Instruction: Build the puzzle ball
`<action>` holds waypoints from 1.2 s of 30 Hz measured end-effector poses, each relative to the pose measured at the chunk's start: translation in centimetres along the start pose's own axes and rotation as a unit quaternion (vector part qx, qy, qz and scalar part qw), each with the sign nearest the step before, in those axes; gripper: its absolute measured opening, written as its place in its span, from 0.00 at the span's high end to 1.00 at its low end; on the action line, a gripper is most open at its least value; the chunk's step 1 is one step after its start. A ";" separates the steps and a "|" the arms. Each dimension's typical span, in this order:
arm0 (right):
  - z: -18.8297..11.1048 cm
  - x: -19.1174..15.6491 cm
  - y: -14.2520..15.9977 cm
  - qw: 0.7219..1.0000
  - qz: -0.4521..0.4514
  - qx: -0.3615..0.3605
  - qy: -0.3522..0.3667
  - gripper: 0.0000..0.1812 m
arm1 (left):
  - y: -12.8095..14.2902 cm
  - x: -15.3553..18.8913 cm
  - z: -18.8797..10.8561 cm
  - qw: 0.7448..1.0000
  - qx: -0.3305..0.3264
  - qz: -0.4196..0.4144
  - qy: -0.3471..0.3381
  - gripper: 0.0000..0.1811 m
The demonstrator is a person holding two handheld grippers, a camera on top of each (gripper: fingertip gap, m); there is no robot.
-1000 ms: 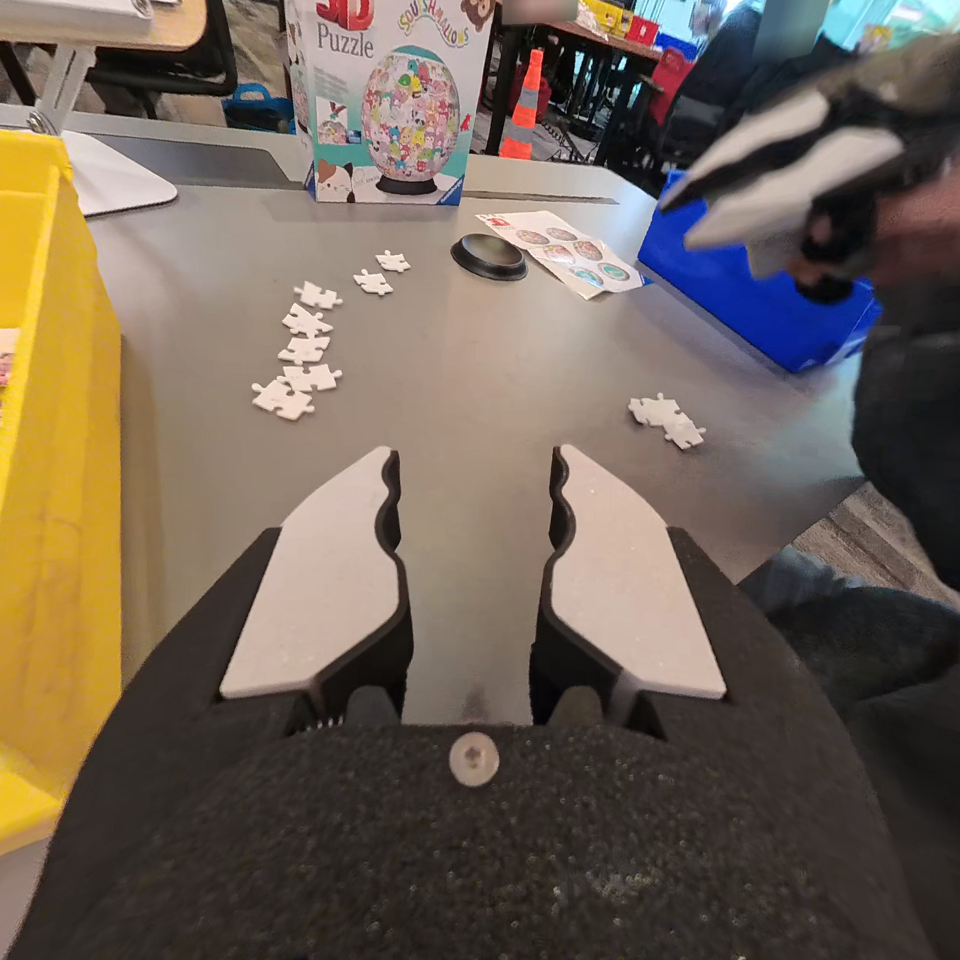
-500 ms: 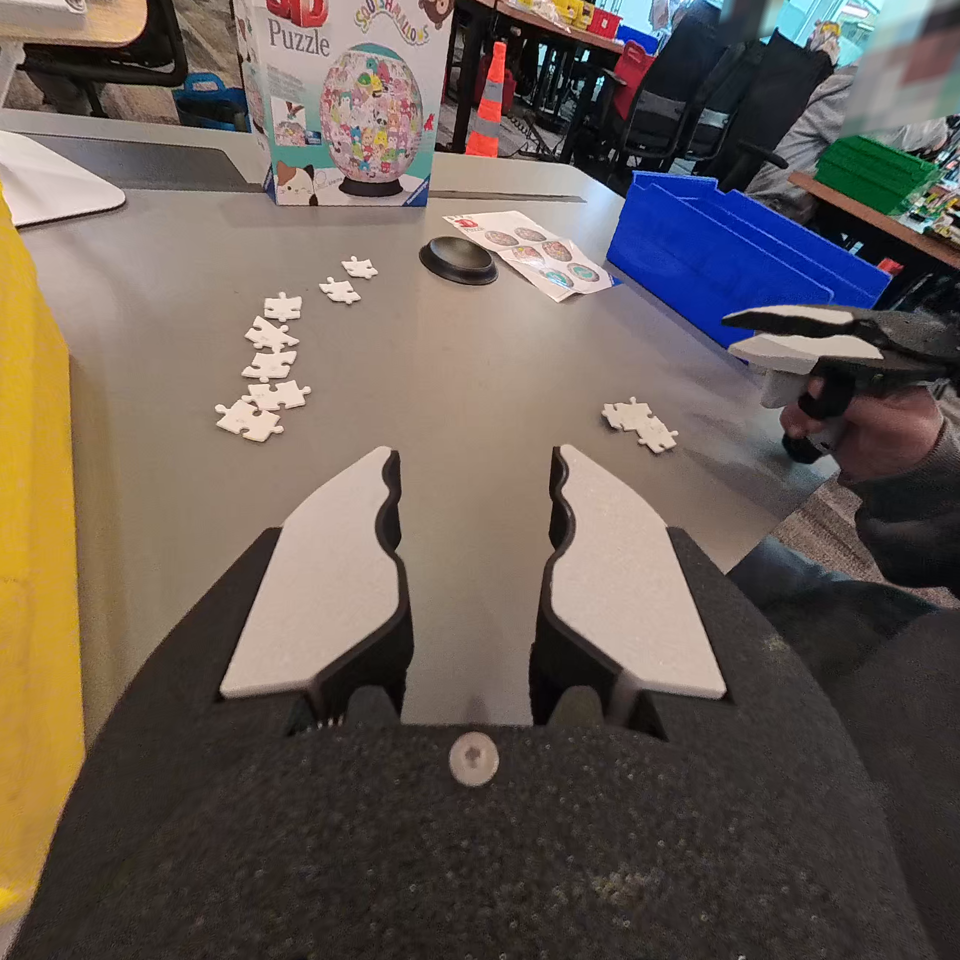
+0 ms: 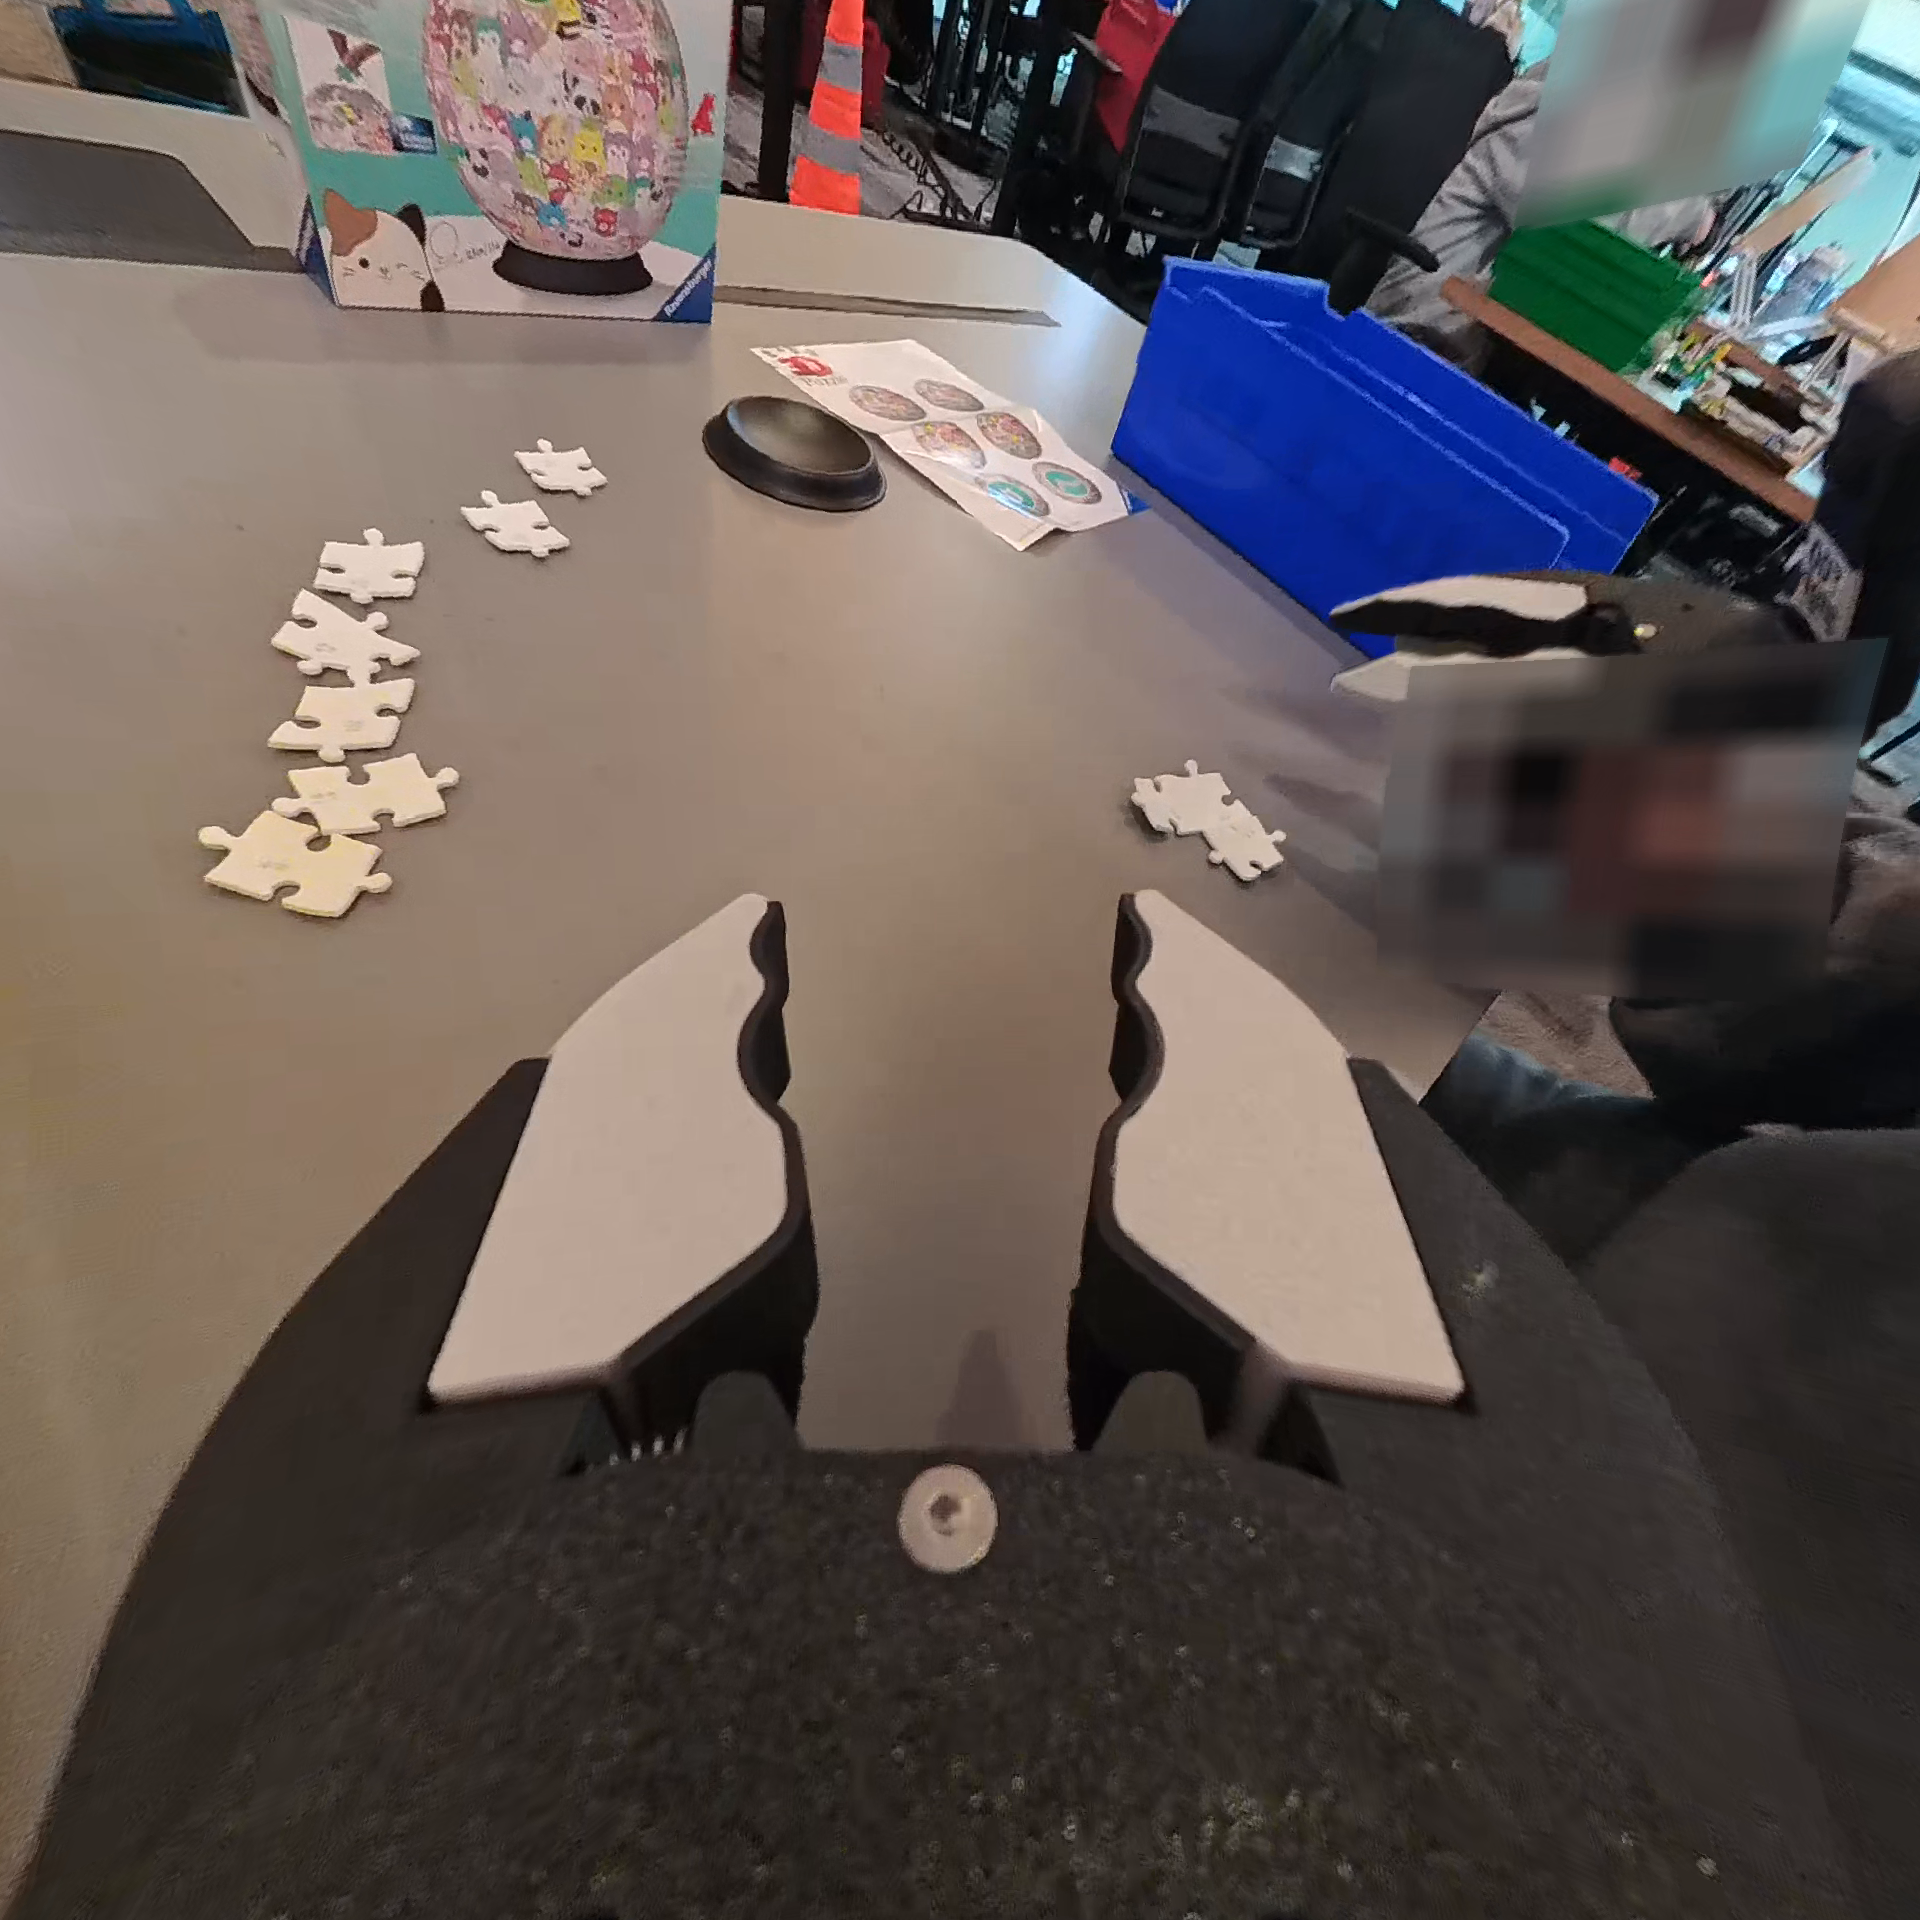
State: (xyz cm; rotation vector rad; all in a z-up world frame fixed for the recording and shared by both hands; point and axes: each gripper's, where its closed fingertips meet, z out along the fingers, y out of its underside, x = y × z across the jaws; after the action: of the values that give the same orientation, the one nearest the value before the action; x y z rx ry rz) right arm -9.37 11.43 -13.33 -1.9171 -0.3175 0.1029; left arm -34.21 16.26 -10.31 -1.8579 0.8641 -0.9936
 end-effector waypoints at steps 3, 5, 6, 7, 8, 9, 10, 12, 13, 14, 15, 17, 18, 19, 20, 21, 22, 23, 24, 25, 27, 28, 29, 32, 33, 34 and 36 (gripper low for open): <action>0.3 -0.7 -0.1 1.000 -0.025 -0.005 -0.005 0.76 | -0.3 -0.3 -0.4 1.000 0.011 -0.012 0.006 0.67; 0.6 -1.4 -0.7 1.000 -0.022 0.001 -0.020 0.74 | -0.6 -0.3 -0.7 1.000 0.022 -0.011 0.009 0.67; 0.8 -1.9 -1.0 0.999 -0.018 -0.001 -0.034 0.72 | -0.8 -0.2 -1.0 0.999 0.029 -0.009 0.011 0.67; 1.0 -2.3 -1.3 0.999 -0.016 -0.004 -0.047 0.68 | -1.1 0.0 -1.3 0.999 0.036 -0.006 0.014 0.68; 1.1 -2.4 -1.6 0.998 -0.019 -0.007 -0.053 0.66 | -1.4 0.1 -1.6 0.999 0.045 -0.003 0.016 0.68; 1.2 -2.5 -1.9 0.998 -0.029 -0.007 -0.055 0.65 | -1.8 0.3 -1.9 0.998 0.054 0.000 0.017 0.68; 1.2 -2.5 -2.3 0.998 -0.038 -0.004 -0.057 0.65 | -2.2 0.5 -2.3 0.998 0.064 0.001 0.020 0.68; 1.0 -2.4 -3.0 0.997 -0.042 -0.003 -0.064 0.66 | -3.5 0.9 -3.2 0.996 0.088 -0.002 0.030 0.68; 0.9 -2.3 -3.2 0.997 -0.041 -0.002 -0.068 0.66 | -4.3 1.0 -3.8 0.994 0.101 -0.005 0.033 0.69; 0.8 -2.3 -3.5 0.997 -0.038 0.000 -0.072 0.67 | -5.1 1.0 -4.4 0.993 0.113 -0.007 0.033 0.69; 0.6 -2.2 -3.7 0.997 -0.036 0.002 -0.075 0.67 | -5.8 1.0 -5.1 0.992 0.123 -0.007 0.032 0.69; 0.2 -2.0 -4.0 0.996 -0.035 0.006 -0.080 0.67 | -6.8 0.5 -6.5 0.992 0.128 0.005 0.012 0.70; 0.1 -2.0 -4.0 0.996 -0.035 0.003 -0.086 0.67 | -7.1 -0.1 -7.2 0.992 0.125 0.013 -0.006 0.70; 0.0 -2.1 -4.0 0.995 -0.034 -0.002 -0.092 0.67 | -7.3 -0.8 -8.0 0.992 0.118 0.022 -0.030 0.70; -0.1 -2.2 -4.0 0.994 -0.035 -0.009 -0.099 0.68 | -7.3 -2.0 -8.8 0.992 0.108 0.026 -0.062 0.71; -0.2 -2.2 -4.1 0.994 -0.038 -0.013 -0.106 0.68 | -7.3 -3.3 -9.7 0.991 0.093 0.027 -0.096 0.71; -0.2 -2.3 -4.2 0.993 -0.041 -0.012 -0.109 0.68 | -7.2 -4.5 -10.7 0.989 0.076 0.027 -0.123 0.71; -0.3 -2.2 -4.4 0.993 -0.045 -0.011 -0.108 0.68 | -7.1 -5.8 -11.8 0.986 0.062 0.023 -0.151 0.71; -0.3 -2.1 -4.5 0.993 -0.050 -0.006 -0.104 0.68 | -7.0 -7.1 -12.9 0.983 0.048 0.017 -0.179 0.71; -0.3 -2.1 -4.6 0.993 -0.053 0.000 -0.102 0.68 | -6.7 -8.2 -13.9 0.979 0.028 0.011 -0.200 0.70; -0.2 -2.0 -4.5 0.994 -0.045 0.010 -0.104 0.68 | -5.8 -10.7 -16.1 0.968 -0.025 0.002 -0.250 0.69; -0.2 -2.0 -4.3 0.993 -0.039 0.012 -0.107 0.68 | -5.2 -11.8 -17.0 0.961 -0.055 0.002 -0.273 0.69; -0.1 -2.0 -4.1 0.993 -0.033 0.013 -0.109 0.69 | -4.6 -12.6 -17.8 0.954 -0.087 0.005 -0.287 0.69; -0.2 -2.0 -3.6 0.993 -0.028 0.014 -0.113 0.69 | -2.4 -14.7 -19.4 0.932 -0.185 0.030 -0.309 0.70; -0.2 -2.0 -3.5 0.993 -0.029 0.014 -0.115 0.69 | -1.7 -15.0 -19.7 0.926 -0.218 0.043 -0.305 0.70; -0.3 -2.1 -3.5 0.992 -0.030 0.014 -0.118 0.69 | -1.0 -15.5 -19.9 0.920 -0.245 0.052 -0.303 0.70; -0.5 -2.1 -3.5 0.992 -0.032 0.016 -0.122 0.69 | 0.1 -16.4 -20.2 0.911 -0.287 0.055 -0.293 0.69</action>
State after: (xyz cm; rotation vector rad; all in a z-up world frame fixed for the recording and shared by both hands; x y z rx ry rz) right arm -11.88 11.54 -10.09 -1.8624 -0.5370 0.3003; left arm -59.27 23.01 -8.57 -2.3773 0.9211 -0.0591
